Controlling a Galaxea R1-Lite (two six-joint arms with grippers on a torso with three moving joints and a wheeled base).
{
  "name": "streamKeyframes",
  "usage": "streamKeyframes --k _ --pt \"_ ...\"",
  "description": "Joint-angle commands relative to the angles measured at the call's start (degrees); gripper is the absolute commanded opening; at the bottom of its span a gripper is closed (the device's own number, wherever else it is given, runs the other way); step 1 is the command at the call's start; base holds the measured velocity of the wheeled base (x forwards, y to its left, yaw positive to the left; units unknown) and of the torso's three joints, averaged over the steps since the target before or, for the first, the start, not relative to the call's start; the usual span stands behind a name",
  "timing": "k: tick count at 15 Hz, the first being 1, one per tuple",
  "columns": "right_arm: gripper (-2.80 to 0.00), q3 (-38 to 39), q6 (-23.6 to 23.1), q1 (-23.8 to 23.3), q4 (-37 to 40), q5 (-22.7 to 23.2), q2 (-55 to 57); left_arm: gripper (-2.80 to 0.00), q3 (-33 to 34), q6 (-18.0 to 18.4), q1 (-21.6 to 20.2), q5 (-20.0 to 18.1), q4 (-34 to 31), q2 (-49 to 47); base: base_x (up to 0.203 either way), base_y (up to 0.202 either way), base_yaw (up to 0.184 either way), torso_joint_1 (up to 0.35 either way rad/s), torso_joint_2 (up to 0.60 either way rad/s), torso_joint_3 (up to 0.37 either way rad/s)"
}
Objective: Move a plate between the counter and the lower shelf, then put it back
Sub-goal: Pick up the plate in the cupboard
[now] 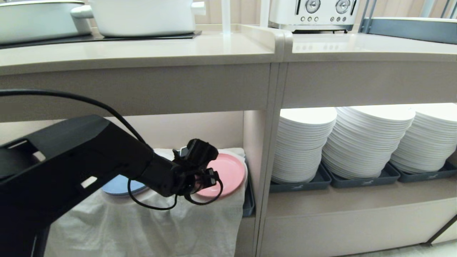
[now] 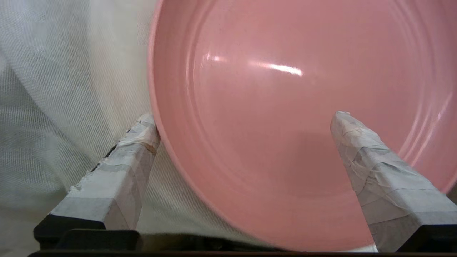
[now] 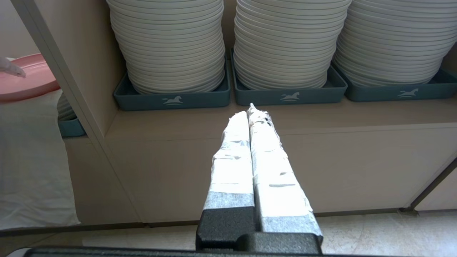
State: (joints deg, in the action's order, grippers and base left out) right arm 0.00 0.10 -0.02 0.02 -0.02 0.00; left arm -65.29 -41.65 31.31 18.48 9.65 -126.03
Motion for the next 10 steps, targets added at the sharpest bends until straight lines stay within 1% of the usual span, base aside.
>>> streamKeyframes --k 1,5,10 --pt "-2.8 0.0 -0.01 -0.05 0.06 0.02 0.0 0.0 -1.81 -0.58 -0.02 0.78 0.11 -2.28 0.0 0.0 0.0 0.0 0.0 0.0" --pt "-2.8 0.0 -0.01 0.02 0.05 0.02 0.0 0.0 -3.34 -1.31 -0.37 0.94 0.2 -3.7 0.0 0.0 0.0 0.0 0.0 0.0" --pt "-2.8 0.0 -0.01 -0.06 0.01 0.02 0.0 0.0 -3.44 -1.33 -0.41 1.2 0.2 -4.4 0.0 0.0 0.0 0.0 0.0 0.0"
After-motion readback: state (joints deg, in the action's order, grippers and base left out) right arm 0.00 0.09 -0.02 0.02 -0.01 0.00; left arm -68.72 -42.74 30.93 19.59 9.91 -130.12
